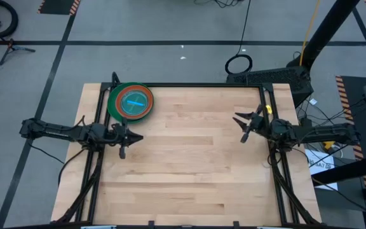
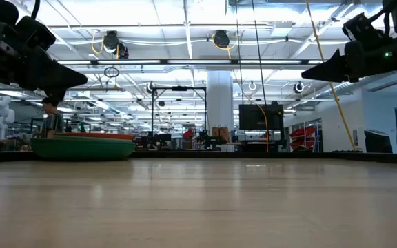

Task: Stack plastic plates
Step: Return to Home Position

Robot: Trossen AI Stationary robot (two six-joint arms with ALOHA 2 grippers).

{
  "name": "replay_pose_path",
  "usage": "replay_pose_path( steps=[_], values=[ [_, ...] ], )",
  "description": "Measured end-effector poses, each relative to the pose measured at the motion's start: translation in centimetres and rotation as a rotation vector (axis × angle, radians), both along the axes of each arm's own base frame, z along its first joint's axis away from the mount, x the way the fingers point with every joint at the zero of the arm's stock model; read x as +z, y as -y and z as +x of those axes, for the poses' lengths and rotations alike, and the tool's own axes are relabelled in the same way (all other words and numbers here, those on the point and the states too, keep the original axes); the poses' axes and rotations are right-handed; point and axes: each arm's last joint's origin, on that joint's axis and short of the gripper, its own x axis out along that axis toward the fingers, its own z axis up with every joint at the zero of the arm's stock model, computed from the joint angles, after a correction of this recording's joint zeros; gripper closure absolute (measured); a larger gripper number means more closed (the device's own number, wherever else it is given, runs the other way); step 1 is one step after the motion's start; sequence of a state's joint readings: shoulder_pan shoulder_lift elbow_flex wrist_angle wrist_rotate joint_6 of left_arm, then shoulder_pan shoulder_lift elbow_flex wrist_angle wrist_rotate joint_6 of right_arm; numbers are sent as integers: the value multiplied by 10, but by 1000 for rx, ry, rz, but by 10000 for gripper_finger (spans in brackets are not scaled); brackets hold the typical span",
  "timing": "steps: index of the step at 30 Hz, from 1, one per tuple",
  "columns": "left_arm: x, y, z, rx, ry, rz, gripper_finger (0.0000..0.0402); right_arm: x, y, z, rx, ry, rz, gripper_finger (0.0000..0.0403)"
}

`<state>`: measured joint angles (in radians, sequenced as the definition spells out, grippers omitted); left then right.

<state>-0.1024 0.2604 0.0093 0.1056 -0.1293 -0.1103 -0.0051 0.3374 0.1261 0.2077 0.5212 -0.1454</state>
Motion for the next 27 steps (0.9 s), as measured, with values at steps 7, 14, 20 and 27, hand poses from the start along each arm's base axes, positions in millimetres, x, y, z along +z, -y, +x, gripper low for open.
replay_pose_path(
  steps=[7, 14, 20, 27],
  values=[
    [-1, 3, 0, -100, -14, 1, 369, -3, 1, -8, -54, -38, -5, 305],
    [-4, 5, -1, -186, -41, -6, 369, -13, 3, -19, -139, -125, 5, 305],
    [-5, 5, -1, -189, -50, 15, 369, -20, 3, -24, -138, -92, 4, 305],
    [-5, 5, -1, -187, -51, 0, 369, -17, 3, -26, -129, -72, -37, 305]
  ],
)
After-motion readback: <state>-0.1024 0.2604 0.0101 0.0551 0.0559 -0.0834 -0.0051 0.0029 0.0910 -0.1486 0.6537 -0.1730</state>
